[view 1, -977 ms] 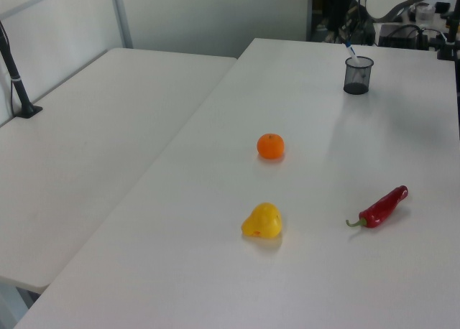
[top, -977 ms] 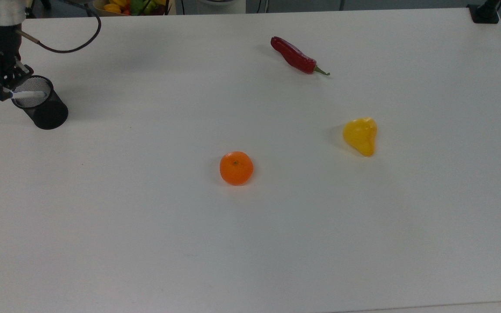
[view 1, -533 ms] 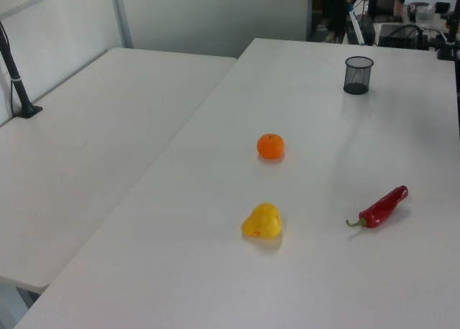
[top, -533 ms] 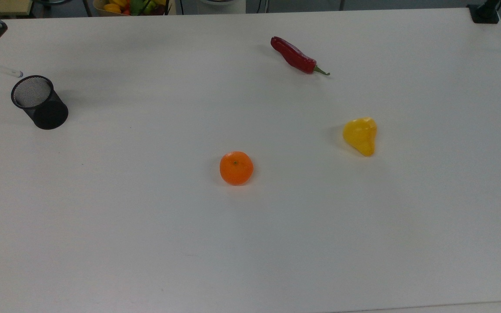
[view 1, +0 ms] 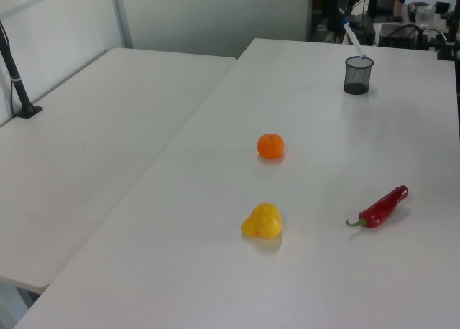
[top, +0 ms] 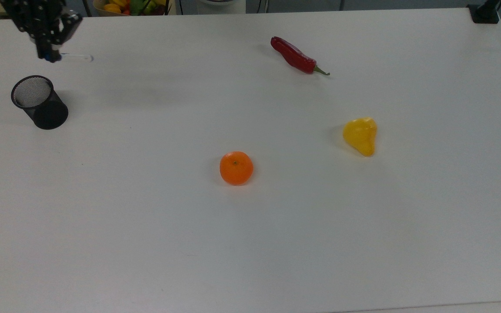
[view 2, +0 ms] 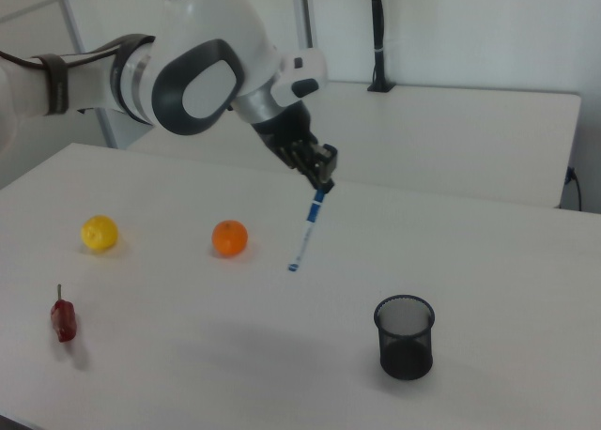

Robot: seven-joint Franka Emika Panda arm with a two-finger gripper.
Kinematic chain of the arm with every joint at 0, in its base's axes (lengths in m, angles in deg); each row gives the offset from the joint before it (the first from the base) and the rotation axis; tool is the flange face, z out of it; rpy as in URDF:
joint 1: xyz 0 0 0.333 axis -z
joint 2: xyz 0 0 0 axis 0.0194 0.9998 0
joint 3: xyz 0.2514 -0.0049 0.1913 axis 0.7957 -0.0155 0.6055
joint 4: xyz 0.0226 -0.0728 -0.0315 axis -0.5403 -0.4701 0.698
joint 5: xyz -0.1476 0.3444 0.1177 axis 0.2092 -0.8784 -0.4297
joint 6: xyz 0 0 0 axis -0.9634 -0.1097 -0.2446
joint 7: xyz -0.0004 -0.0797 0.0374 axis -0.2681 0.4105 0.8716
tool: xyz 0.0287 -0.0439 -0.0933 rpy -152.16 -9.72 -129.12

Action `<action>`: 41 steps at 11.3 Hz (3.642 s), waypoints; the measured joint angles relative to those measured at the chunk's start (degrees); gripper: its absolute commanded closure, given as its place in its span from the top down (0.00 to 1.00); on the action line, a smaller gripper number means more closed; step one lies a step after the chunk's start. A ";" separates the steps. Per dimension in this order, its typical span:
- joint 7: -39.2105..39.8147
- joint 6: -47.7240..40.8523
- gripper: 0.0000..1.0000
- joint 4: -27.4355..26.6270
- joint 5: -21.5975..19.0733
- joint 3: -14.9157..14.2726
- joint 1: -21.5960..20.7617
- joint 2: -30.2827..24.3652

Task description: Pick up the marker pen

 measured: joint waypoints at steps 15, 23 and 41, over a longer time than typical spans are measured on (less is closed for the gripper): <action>0.37 -20.56 0.00 -2.40 -3.17 17.56 -9.74 12.82; -1.01 -9.28 0.31 -5.01 -3.20 17.72 -12.49 18.23; -5.07 -32.83 1.00 -0.98 -3.08 17.00 -5.49 -3.76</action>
